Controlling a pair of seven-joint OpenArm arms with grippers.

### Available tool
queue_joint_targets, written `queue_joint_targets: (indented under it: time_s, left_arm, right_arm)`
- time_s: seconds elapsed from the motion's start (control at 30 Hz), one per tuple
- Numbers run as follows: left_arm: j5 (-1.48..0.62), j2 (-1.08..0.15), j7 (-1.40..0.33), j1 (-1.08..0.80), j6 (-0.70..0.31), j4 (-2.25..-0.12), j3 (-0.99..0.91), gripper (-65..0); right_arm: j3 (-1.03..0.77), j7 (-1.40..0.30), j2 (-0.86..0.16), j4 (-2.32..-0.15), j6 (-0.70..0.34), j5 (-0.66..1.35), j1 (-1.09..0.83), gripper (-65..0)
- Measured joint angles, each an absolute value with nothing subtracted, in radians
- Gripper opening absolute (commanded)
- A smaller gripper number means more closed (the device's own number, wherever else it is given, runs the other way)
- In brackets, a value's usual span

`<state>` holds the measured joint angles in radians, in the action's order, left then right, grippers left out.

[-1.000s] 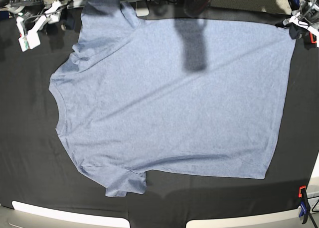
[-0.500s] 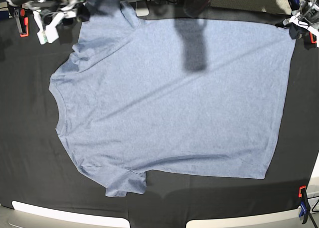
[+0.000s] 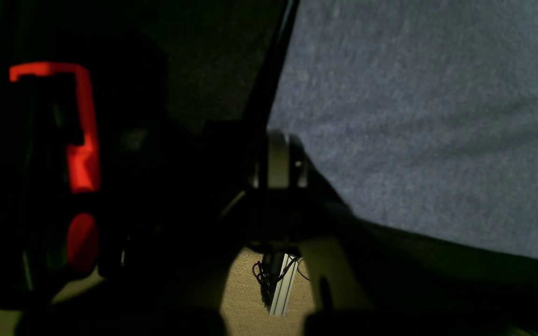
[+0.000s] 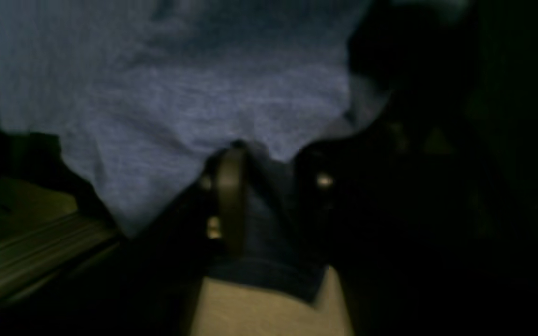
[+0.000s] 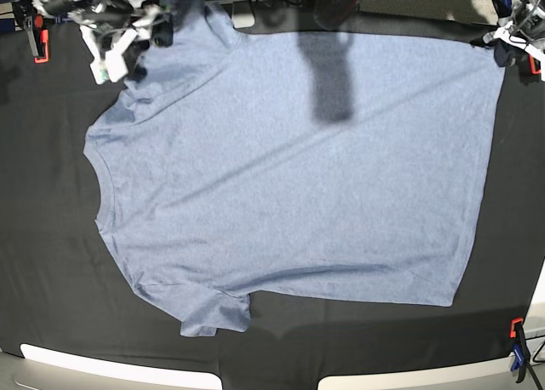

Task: Layout the t-shirt on the table in an organized manner, then fold the t-shirt properly
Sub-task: 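Grasp the shirt edges with both grippers and lift them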

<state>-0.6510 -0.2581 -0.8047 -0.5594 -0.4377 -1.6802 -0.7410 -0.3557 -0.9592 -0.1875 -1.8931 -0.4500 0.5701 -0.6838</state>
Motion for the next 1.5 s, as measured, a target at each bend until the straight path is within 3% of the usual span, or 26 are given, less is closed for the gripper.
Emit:
queue_joint_targets:
  time_s: [0.07, 0.13, 0.33, 0.7, 1.0, 1.5]
  left_arm:
    - [-0.651, -0.258, -0.805, -0.559, -0.438, -1.680, -0.741, -65.0]
    - [-0.651, -0.258, -0.806, -0.559, -0.438, -1.680, -0.741, -65.0]
    - [-0.655, -0.260, -0.831, -0.570, -0.439, -1.681, -0.741, -65.0]
    - [-0.655, -0.265, -0.835, -0.617, -0.439, -1.734, -0.749, -65.0]
    - [-0.654, -0.269, -0.822, -0.618, -0.439, -1.757, -0.751, -65.0]
    - [-0.659, -0.271, -0.728, -0.469, -0.439, -1.756, -0.754, -65.0]
  right_arm:
    - [-0.353, -0.963, -0.170, -1.893, -0.451, 0.569, -0.675, -63.2]
    - [-0.348, -0.968, -0.166, -1.893, -0.475, 0.572, -0.675, -64.7]
    - [-0.377, -1.020, -0.169, -1.997, -0.489, 0.569, -0.711, -65.0]
    - [-0.377, -1.047, -0.172, -2.228, -0.493, 0.573, -0.953, -65.0]
    - [-0.377, -1.023, -0.172, -2.248, -0.493, 0.573, -0.955, -65.0]
    - [-0.377, -0.988, -0.172, -2.247, -0.493, 0.413, -0.620, -65.0]
